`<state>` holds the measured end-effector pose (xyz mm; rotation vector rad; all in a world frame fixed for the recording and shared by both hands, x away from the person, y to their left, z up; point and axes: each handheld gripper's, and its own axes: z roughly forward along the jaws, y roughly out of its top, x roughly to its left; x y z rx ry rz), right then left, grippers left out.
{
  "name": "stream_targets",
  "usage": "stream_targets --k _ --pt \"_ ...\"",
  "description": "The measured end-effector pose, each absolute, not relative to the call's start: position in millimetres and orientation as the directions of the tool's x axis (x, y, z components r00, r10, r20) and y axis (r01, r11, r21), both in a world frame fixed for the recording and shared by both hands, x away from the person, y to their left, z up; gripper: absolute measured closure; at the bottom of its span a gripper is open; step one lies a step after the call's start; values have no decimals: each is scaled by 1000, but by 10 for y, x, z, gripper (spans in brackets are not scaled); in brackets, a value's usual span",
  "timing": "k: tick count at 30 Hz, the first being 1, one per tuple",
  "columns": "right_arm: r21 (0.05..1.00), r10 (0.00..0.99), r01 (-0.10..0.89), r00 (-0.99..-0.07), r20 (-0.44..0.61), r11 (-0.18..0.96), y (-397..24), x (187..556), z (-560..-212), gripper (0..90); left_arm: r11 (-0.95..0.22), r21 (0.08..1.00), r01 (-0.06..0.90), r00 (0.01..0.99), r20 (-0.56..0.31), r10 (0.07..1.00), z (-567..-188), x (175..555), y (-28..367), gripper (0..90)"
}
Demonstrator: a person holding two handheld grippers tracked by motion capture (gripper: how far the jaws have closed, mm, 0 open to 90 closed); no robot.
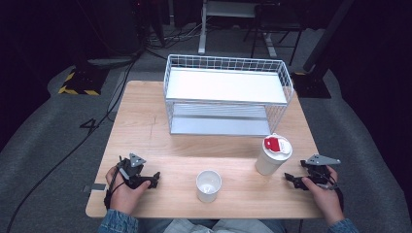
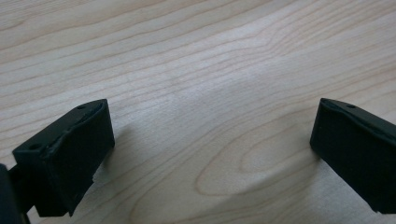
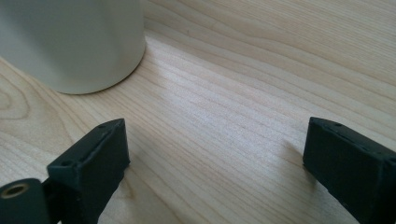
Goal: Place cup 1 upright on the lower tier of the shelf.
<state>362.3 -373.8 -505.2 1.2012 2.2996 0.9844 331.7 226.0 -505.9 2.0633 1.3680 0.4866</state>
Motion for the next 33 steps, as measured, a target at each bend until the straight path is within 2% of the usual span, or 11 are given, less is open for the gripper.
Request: stream_targets --k 3,6,9,14,23,33 --pt "724 820 566 -572 0 395 -3739 3624 -5051 71 -290 678 676 423 -35 905 -5052 3297 2259 42" --pt "724 820 567 -572 0 394 -3739 3624 -5051 70 -301 689 659 442 -31 896 -5031 3277 2263 208" --pt "724 820 566 -572 0 395 -3739 3623 -5051 71 -331 685 649 454 0 891 -4978 3239 2271 160" --pt "723 820 566 -572 0 395 -3739 3624 -5051 71 -286 734 616 469 -49 882 -4851 3129 2294 171" --pt "723 820 567 -572 1 394 -3739 3624 -5051 71 -246 789 563 498 -86 863 -4632 2927 2255 182" --pt "723 820 567 -572 1 395 -3739 3624 -5051 71 -242 835 494 547 -82 833 -4438 2729 2129 198"
